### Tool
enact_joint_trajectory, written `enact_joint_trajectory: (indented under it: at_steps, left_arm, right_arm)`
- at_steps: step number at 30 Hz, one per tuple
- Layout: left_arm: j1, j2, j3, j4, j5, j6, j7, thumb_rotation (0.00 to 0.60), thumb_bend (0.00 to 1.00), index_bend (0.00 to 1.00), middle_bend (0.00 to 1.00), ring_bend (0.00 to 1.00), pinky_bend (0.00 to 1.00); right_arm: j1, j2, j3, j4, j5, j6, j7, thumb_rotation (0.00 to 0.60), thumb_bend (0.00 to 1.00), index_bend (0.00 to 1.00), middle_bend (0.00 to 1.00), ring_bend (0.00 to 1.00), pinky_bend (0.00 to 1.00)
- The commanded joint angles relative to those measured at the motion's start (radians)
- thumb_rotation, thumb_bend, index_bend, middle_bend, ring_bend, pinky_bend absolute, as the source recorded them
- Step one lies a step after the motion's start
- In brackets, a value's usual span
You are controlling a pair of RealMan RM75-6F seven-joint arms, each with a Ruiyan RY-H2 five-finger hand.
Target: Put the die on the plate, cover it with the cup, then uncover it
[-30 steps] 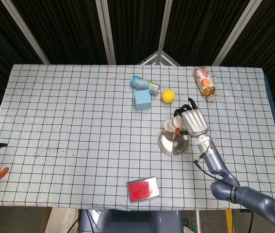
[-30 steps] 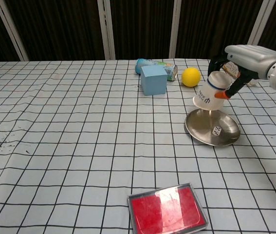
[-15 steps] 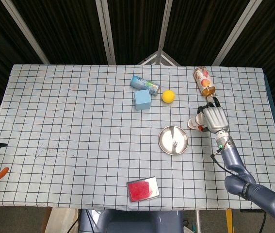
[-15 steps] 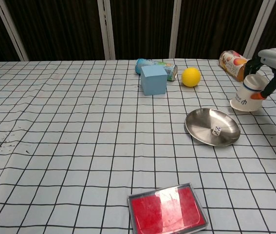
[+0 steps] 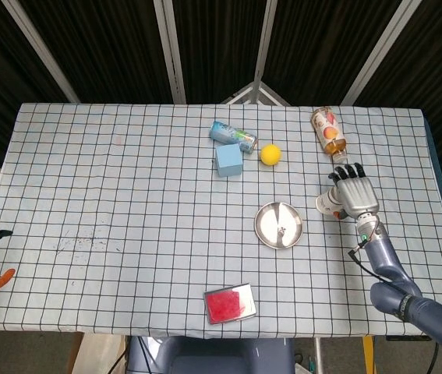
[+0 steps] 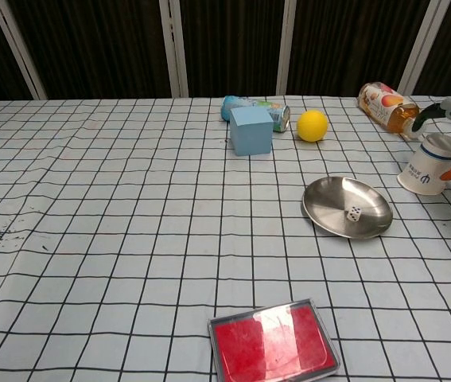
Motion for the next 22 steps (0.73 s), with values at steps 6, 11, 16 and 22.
enact_joint_trajectory:
  at_steps: [6, 11, 16, 22]
  left_arm:
    - [-0.003, 0.001, 0.002, -0.001, 0.003, -0.005, -0.001, 0.600, 0.29, 0.26, 0.00, 0.00, 0.02]
    - [0.001, 0.010, 0.004, -0.001, 0.011, 0.004, -0.023, 0.600, 0.29, 0.26, 0.00, 0.00, 0.02]
    - [0.009, 0.021, 0.007, 0.002, 0.023, 0.022, -0.058, 0.600, 0.29, 0.26, 0.00, 0.00, 0.02]
    - [0.019, 0.032, 0.010, 0.013, 0.034, 0.043, -0.105, 0.600, 0.29, 0.26, 0.00, 0.00, 0.02]
  right_arm:
    - [-0.052, 0.188, 0.014, -0.294, 0.062, 0.041, -0.049, 0.600, 0.02, 0.00, 0.00, 0.00, 0.00]
    - [-0.170, 0.376, -0.012, -0.591, 0.074, 0.191, -0.080, 0.600, 0.02, 0.00, 0.00, 0.00, 0.00]
    - [-0.373, 0.465, -0.109, -0.773, -0.050, 0.463, -0.045, 0.600, 0.02, 0.00, 0.00, 0.00, 0.00]
    - [-0.557, 0.416, -0.190, -0.727, -0.164, 0.691, 0.046, 0.600, 0.02, 0.03, 0.00, 0.00, 0.00]
